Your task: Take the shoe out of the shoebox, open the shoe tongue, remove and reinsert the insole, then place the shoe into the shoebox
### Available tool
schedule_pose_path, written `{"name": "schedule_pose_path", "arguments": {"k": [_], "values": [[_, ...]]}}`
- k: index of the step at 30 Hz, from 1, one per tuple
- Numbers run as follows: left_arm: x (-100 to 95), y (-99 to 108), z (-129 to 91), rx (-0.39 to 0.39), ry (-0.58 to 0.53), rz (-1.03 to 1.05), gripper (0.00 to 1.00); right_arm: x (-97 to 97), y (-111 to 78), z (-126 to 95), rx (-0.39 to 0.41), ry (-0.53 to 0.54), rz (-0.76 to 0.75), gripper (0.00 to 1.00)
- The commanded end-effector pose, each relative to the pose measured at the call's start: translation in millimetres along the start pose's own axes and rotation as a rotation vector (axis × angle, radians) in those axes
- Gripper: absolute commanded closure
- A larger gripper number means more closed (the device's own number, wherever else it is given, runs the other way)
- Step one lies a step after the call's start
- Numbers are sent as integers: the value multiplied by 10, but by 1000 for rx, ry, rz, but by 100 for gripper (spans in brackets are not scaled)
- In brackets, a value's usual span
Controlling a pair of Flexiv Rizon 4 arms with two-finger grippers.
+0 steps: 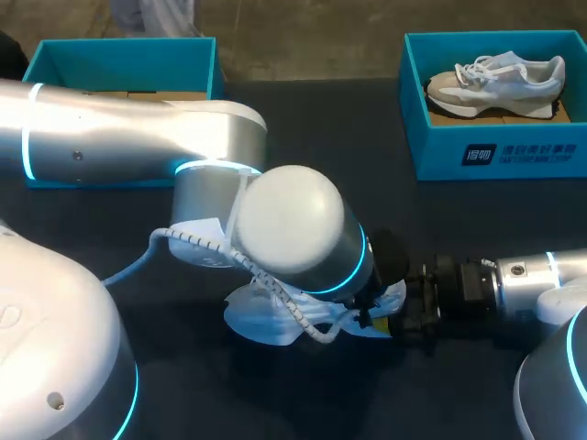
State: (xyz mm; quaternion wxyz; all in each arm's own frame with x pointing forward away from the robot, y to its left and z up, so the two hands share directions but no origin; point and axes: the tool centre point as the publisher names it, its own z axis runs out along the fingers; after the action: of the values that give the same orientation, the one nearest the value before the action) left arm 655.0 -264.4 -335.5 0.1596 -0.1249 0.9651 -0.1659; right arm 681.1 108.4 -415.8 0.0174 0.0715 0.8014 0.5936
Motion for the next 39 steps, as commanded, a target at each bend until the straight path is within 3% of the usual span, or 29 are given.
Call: {"name": "schedule_pose_path", "arguments": {"k": [1, 18, 21, 23, 24, 39], "values": [[27, -58, 40, -9, -13, -1, 62, 13, 4, 9, 3, -2, 0, 100], [-69, -53, 149, -42, -28, -14, 65, 13, 4, 9, 3, -2, 0, 100], [-76, -48, 140, -38, -26, -15, 75, 13, 4, 9, 3, -2, 0, 100], [-74, -45, 131, -35, -26, -14, 96, 13, 4, 9, 3, -2, 0, 100], [-74, -44, 128, -34, -26, -13, 100, 13, 4, 9, 3, -2, 0, 100], [-126, -71, 32, 1, -4, -16, 100, 13, 4, 9, 3, -2, 0, 100]]}}
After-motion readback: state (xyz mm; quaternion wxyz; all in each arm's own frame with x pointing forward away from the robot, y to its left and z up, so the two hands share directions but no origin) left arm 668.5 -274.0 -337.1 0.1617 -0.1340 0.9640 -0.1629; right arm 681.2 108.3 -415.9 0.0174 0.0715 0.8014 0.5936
